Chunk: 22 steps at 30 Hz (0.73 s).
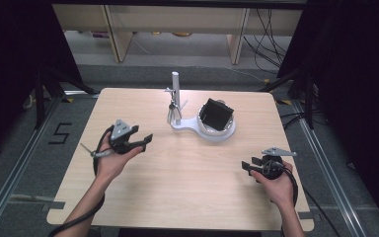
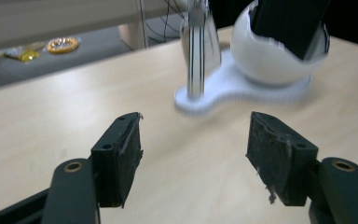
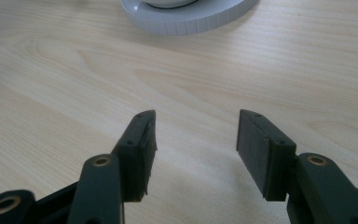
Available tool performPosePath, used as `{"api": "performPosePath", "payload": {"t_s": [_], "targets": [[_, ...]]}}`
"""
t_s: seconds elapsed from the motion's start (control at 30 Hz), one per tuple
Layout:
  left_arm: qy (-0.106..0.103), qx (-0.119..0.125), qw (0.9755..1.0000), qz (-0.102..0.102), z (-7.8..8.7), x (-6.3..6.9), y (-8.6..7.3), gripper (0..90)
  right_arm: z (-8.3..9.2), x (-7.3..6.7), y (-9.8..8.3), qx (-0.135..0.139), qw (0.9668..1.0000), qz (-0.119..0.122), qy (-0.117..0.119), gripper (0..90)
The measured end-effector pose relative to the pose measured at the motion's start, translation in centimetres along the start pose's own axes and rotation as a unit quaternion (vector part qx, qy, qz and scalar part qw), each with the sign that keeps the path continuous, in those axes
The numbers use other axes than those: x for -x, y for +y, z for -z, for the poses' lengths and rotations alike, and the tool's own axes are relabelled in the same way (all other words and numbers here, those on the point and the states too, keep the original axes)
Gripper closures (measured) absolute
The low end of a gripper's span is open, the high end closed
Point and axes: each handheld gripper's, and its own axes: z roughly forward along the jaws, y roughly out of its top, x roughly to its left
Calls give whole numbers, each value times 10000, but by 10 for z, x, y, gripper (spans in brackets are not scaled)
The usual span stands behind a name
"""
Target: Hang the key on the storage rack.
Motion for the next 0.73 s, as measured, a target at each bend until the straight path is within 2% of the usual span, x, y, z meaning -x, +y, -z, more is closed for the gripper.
{"api": "performPosePath", "payload": {"t_s": [0.07, 0.1, 0.13, 0.2, 0.27, 0.3, 0.47, 0.5, 0.53, 0.57, 0.67, 0.73], "targets": [[65, 7, 9999, 96, 9, 1, -18, 350, -2, 0, 0, 35, 10000, -20, 63, 484], [81, 9, 9999, 126, 13, 1, -27, 353, -4, 3, 0, 61, 9999, 146, 68, 484], [124, -5, 9998, 174, 18, 2, -35, 353, -4, 3, -1, 57, 9998, 154, 78, 483], [202, 103, 9995, 204, 26, 2, -49, 355, -4, 2, -1, -1, 9998, 176, 27, 484], [324, 216, 9990, 221, 33, 3, -59, 355, -4, 0, -2, -25, 9999, 94, 58, 483], [339, 242, 9989, 225, 36, 3, -62, 354, -4, 1, -2, 11, 9998, 213, 34, 483], [405, 447, 9977, 311, 44, 6, -70, 342, -5, 1, -2, 35, 9998, 208, 67, 481], [398, 489, 9975, 321, 44, 7, -71, 340, -4, 0, -2, 18, 9998, 188, 77, 481], [389, 497, 9975, 318, 44, 7, -73, 337, -5, -2, -3, -26, 9999, -15, 129, 480], [396, 563, 9971, 338, 43, 7, -74, 337, -5, -1, -3, -53, 10000, 30, 45, 479], [408, 662, 9962, 387, 42, 8, -74, 334, -5, -1, -3, 48, 9999, 1, 112, 479], [435, 669, 9961, 385, 43, 9, -74, 335, -3, 0, -3, -23, 10000, 17, 50, 479]]}}
